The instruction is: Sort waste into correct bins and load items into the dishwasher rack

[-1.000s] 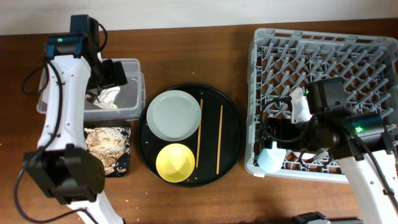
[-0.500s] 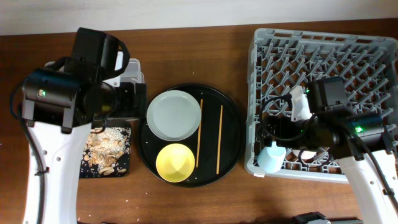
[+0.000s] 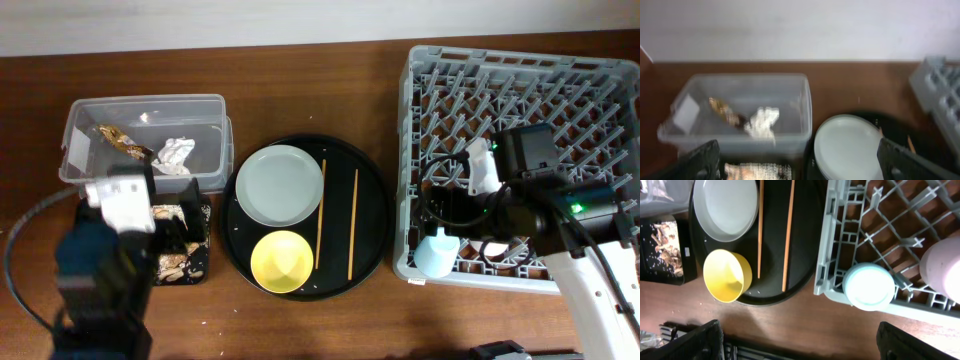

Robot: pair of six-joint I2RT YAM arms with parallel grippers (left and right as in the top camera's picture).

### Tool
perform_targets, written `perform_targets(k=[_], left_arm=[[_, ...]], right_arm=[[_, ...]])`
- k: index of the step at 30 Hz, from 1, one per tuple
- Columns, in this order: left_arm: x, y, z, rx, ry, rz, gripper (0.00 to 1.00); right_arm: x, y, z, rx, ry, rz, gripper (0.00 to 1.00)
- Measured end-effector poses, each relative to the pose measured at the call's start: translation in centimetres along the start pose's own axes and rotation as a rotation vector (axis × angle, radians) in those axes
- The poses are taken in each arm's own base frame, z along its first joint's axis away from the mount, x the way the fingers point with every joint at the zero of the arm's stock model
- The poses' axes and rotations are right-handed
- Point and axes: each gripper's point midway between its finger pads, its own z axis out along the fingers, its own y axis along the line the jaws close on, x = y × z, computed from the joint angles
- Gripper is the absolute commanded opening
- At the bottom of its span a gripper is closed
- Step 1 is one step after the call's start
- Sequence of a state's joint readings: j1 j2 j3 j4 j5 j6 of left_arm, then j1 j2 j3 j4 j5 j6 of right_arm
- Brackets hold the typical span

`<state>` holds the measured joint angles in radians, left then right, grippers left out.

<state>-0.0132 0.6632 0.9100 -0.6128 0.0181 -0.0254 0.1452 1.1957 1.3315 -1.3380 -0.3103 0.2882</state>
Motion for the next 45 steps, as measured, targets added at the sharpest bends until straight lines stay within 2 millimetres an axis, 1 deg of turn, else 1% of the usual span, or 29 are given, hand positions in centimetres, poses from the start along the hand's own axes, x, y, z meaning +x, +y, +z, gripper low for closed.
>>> perform_targets(k=[1,2,3,4,5,6,9,12,13,14,15,16,17,18,29,30,31,32,33,34,35,37,38,39,40,42,43,44,45], left_arm=[[1.0,0.1,-0.3,0.0,-0.038,0.002,0.99],[3.2,0.1,-0.8,0.003,-0.1,0.007,0.99],[4.0,0.1,-0.9,0.005,-0.123,0.008,0.99],[4.7,0.1,-0.8,0.007,-0.139,0.011,0.99],[5.9,0.1,-0.6,0.01,-0.164,0.013,0.99],[7.8,0.1,-0.2,0.013,-0.163,0.012,0.99],[9.8,0.1,0.1,0.019,-0.201,0.014,0.99],[11.4,0.1,0.7,0.02,-0.244,0.015,0.99],[11.5,0.1,0.9,0.023,-0.263,0.017,0.99],[11.6,0.0,1.5,0.031,-0.301,0.019,0.99],[12.2,-0.3,2.2,0.048,-0.316,0.023,0.99],[12.9,-0.4,2.6,0.055,-0.311,0.024,0.99],[14.0,-0.4,3.3,0.059,-0.299,0.024,0.99],[14.4,-0.4,3.5,0.06,-0.291,0.024,0.99],[14.3,-0.5,3.5,0.065,-0.296,0.025,0.99],[14.3,-0.5,3.5,0.065,-0.296,0.025,1.0],[14.3,-0.5,3.5,0.065,-0.296,0.025,0.99],[14.3,-0.5,3.5,0.065,-0.296,0.025,0.99],[14.3,-0.5,3.5,0.065,-0.296,0.025,0.99],[14.3,-0.5,3.5,0.065,-0.296,0.025,0.99],[14.2,-0.5,3.5,0.065,-0.296,0.025,0.99],[14.3,-0.5,3.5,0.065,-0.296,0.025,0.99],[14.3,-0.5,3.5,0.068,-0.296,0.025,0.99],[14.3,-0.6,3.5,0.069,-0.296,0.025,0.99],[14.3,-0.6,3.5,0.068,-0.296,0.025,0.99],[14.3,-0.6,3.5,0.068,-0.296,0.025,0.99],[14.3,-0.6,3.5,0.069,-0.296,0.025,0.99],[14.3,-0.6,3.5,0.069,-0.296,0.025,0.99],[14.3,-0.6,3.5,0.069,-0.296,0.025,0.99]], right_arm=[[0.0,0.0,0.0,0.0,0.0,0.0,0.99],[0.0,0.0,0.0,0.0,0.001,-0.001,0.99],[0.1,0.0,0.0,0.0,0.001,0.0,0.99],[0.0,0.0,0.0,0.0,-0.002,-0.001,0.99],[0.0,0.0,0.0,0.0,-0.001,0.0,0.99],[0.0,0.0,0.0,0.0,-0.001,0.0,0.99],[0.0,0.0,0.0,0.0,-0.001,-0.001,0.99],[0.0,0.0,0.0,0.0,-0.001,0.0,0.99],[0.0,0.0,0.0,0.0,0.0,0.0,0.99],[0.0,0.0,0.0,0.0,0.001,0.001,0.99],[0.0,0.0,0.0,0.0,0.0,-0.001,0.99],[0.0,0.0,0.0,0.0,-0.001,-0.001,0.99],[0.0,0.0,0.0,0.0,0.0,0.0,0.99],[0.0,0.0,0.0,0.0,0.0,0.0,0.99],[0.0,0.0,0.0,0.0,0.0,0.0,0.99],[-0.2,0.1,0.0,-0.003,-0.007,-0.002,0.95],[-0.9,0.3,0.0,-0.013,-0.039,-0.012,0.87],[-2.0,0.8,-0.1,-0.035,-0.082,-0.028,0.84],[-2.6,1.5,-0.1,-0.067,-0.104,-0.041,0.85],[-2.5,2.3,-0.1,-0.102,-0.098,-0.058,0.89],[-1.7,3.8,0.2,-0.135,-0.071,-0.102,0.9],[1.1,7.6,1.6,-0.184,0.021,-0.241,0.89],[2.6,9.1,2.6,-0.172,0.066,-0.296,0.88],[4.1,10.4,3.9,-0.15,0.113,-0.341,0.79],[6.3,12.0,6.5,-0.1,0.193,-0.397,0.76],[7.8,13.1,9.7,-0.037,0.247,-0.426,0.74],[8.1,13.8,11.7,-0.016,0.26,-0.438,0.71],[8.8,14.0,14.1,0.021,0.292,-0.45,0.68],[9.1,14.0,15.7,0.044,0.315,-0.444,0.68]])
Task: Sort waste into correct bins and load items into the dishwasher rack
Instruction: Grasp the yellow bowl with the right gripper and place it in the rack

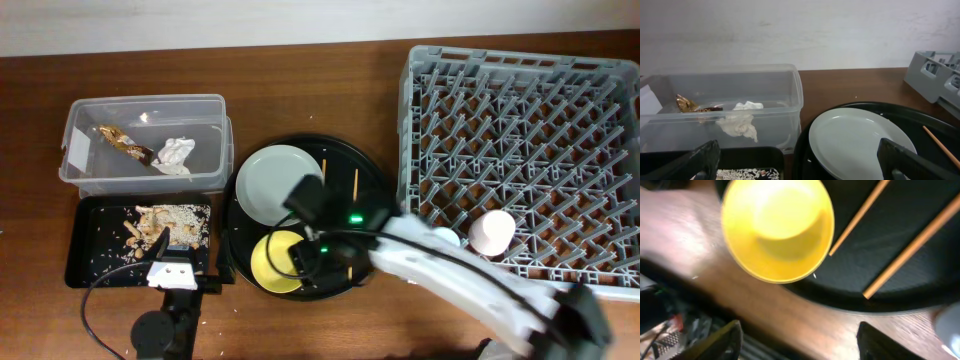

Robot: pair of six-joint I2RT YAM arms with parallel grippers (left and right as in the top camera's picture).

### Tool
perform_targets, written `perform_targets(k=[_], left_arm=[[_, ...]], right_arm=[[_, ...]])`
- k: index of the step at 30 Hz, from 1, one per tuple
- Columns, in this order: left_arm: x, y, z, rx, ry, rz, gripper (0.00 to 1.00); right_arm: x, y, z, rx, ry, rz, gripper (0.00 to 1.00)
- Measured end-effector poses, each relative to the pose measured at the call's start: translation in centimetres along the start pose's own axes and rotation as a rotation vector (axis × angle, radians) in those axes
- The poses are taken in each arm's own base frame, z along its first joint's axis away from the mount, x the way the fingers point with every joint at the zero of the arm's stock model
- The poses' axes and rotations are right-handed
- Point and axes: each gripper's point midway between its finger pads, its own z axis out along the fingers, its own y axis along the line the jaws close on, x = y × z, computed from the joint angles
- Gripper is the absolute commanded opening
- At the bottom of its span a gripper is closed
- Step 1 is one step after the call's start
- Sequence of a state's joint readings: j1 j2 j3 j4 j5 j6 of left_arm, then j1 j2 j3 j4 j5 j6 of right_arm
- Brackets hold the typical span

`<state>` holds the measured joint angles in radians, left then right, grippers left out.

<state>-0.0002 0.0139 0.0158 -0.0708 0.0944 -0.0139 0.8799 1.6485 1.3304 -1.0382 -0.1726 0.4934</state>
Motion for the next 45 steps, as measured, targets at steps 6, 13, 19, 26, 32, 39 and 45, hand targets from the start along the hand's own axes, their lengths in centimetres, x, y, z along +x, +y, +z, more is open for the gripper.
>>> perform_targets(k=[6,13,19,26,32,39,45], left_arm=[[0.0,0.0,0.0,0.0,0.0,0.0,0.99],[0.0,0.0,0.0,0.0,0.0,0.0,0.99],[0.0,0.0,0.0,0.0,0.0,0.0,0.99],[0.0,0.0,0.0,0.0,-0.001,0.0,0.99],[-0.1,0.0,0.0,0.0,-0.003,0.0,0.99],[-0.1,0.0,0.0,0.0,-0.004,0.0,0.99],[-0.1,0.0,0.0,0.0,-0.003,0.0,0.99]], right_arm=[[-1.8,-2.5,7.7,0.091,0.084,0.081,0.29],[-2.4,-3.0,9.1,0.102,0.064,0.082,0.04],[-3.9,-5.6,3.3,0.125,-0.074,0.144,0.04],[-3.1,-21.7,-22.6,0.74,-0.836,0.497,0.04],[3.6,-36.5,-28.3,1.37,-0.744,0.931,0.04],[0.4,-43.0,-17.6,1.458,-0.352,0.801,0.04],[-1.3,-41.1,-15.6,1.487,-0.287,0.663,0.04]])
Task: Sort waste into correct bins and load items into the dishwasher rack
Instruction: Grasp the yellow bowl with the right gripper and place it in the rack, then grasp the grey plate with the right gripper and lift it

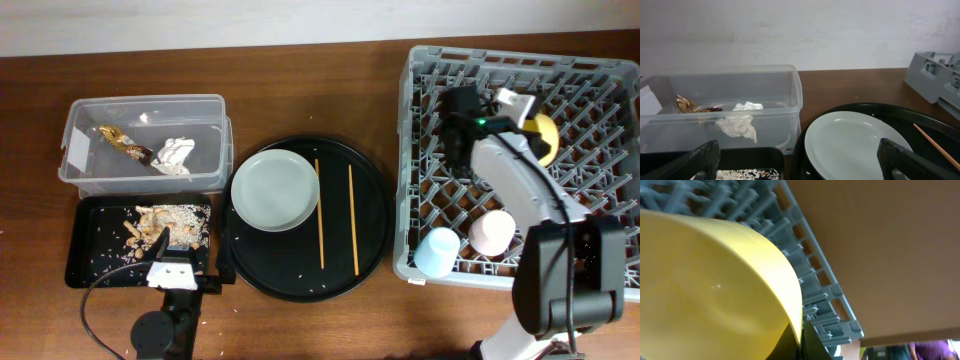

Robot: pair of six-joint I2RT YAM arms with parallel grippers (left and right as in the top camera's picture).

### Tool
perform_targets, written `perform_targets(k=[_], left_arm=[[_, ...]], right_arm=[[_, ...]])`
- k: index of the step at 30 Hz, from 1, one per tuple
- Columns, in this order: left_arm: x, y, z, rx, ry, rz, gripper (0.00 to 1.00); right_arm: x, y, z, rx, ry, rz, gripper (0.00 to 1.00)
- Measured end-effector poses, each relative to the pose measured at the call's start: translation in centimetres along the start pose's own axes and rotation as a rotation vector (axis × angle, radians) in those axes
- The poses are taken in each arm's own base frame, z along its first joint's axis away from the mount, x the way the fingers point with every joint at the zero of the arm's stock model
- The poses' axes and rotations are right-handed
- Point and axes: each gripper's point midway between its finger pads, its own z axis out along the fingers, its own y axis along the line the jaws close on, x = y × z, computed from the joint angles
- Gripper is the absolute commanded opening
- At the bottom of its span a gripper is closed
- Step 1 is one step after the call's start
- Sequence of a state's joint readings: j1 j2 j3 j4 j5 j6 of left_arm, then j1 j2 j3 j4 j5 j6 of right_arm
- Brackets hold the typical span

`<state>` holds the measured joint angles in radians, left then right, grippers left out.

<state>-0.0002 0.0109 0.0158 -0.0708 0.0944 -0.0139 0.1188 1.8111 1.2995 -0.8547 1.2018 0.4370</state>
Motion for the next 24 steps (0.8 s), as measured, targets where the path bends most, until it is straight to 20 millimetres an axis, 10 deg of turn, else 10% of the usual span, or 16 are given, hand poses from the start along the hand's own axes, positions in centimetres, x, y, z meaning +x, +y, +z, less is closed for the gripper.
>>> perform_targets(k=[4,10,16,24], left_arm=[[0.0,0.0,0.0,0.0,0.0,0.0,0.99],[0.0,0.0,0.0,0.0,0.0,0.0,0.99],[0.0,0.0,0.0,0.0,0.0,0.0,0.99],[0.0,0.0,0.0,0.0,0.0,0.0,0.99]], right_arm=[[0.5,1.5,-2.4,-0.055,-0.026,-0.099,0.49],[1.7,3.8,-5.3,-0.246,0.048,-0.198,0.44],[-1.0,1.1,-13.3,-0.603,0.021,-0.062,0.52],[5.1,7.0,-24.8,-1.105,0.109,-0.26,0.55]])
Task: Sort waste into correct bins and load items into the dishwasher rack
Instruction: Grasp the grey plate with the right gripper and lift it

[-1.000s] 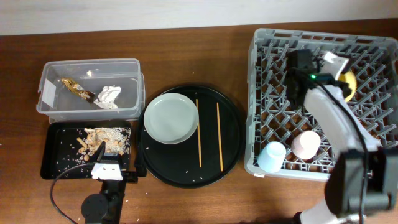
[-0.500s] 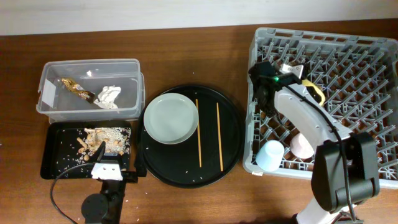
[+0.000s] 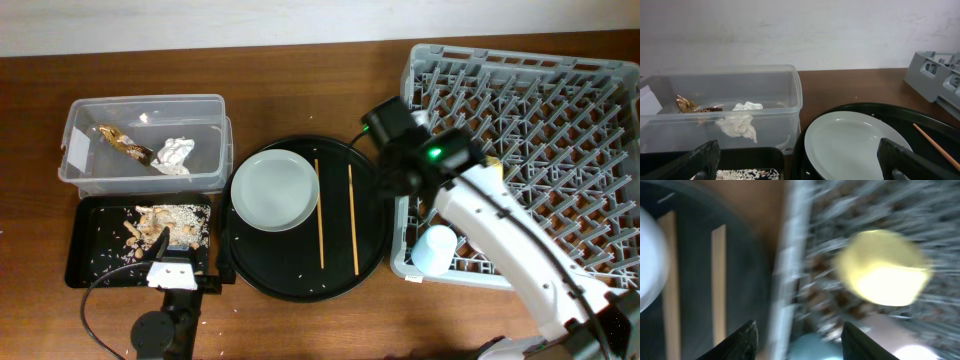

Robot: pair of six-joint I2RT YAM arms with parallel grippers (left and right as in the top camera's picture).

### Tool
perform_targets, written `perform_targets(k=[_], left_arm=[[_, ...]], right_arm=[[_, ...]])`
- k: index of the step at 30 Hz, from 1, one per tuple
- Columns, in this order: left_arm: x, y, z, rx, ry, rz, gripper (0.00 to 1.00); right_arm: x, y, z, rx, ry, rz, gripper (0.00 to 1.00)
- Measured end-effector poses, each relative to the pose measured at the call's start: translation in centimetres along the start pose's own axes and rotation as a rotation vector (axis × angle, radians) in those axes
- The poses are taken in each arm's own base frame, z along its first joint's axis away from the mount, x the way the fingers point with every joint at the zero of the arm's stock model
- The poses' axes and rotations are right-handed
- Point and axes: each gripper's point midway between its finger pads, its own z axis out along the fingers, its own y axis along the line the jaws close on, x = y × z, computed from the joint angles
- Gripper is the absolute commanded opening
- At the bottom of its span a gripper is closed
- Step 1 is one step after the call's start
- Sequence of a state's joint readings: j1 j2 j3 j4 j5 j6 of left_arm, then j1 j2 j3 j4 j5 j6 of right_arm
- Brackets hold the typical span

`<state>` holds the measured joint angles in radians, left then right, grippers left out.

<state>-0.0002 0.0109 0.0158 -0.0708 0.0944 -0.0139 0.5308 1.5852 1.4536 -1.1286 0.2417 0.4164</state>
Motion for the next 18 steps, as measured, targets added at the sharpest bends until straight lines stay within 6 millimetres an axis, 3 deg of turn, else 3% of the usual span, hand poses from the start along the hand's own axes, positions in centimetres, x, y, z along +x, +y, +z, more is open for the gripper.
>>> perform_targets(k=[3,6,8,9,11,16,17,18], left_arm=[[0.0,0.0,0.0,0.0,0.0,0.0,0.99],[0.0,0.0,0.0,0.0,0.0,0.0,0.99],[0.0,0.0,0.0,0.0,0.0,0.0,0.99],[0.0,0.0,0.0,0.0,0.0,0.0,0.99],[0.0,0.0,0.0,0.0,0.0,0.0,0.99],[0.0,0.0,0.0,0.0,0.0,0.0,0.99],[0.0,0.0,0.0,0.0,0.0,0.0,0.99],[0.0,0.0,0.0,0.0,0.0,0.0,0.99]], right_arm=[[4.4,7.4,2.7,-0.199,0.107,-0.118,0.53],[8.9,12.2,6.2,-0.272,0.206,-0.182,0.49],[8.3,14.4,7.3,-0.33,0.155,-0.196,0.47],[6.8,15.8,7.3,-0.377,0.097,-0.163,0.47],[6.0,16.6,7.2,-0.403,0.077,-0.081,0.47],[6.8,18.8,10.4,-0.431,0.191,0.202,0.47],[7.4,19.2,11.2,-0.432,0.231,0.256,0.39],[7.5,19.5,11.6,-0.437,0.245,0.285,0.24]])
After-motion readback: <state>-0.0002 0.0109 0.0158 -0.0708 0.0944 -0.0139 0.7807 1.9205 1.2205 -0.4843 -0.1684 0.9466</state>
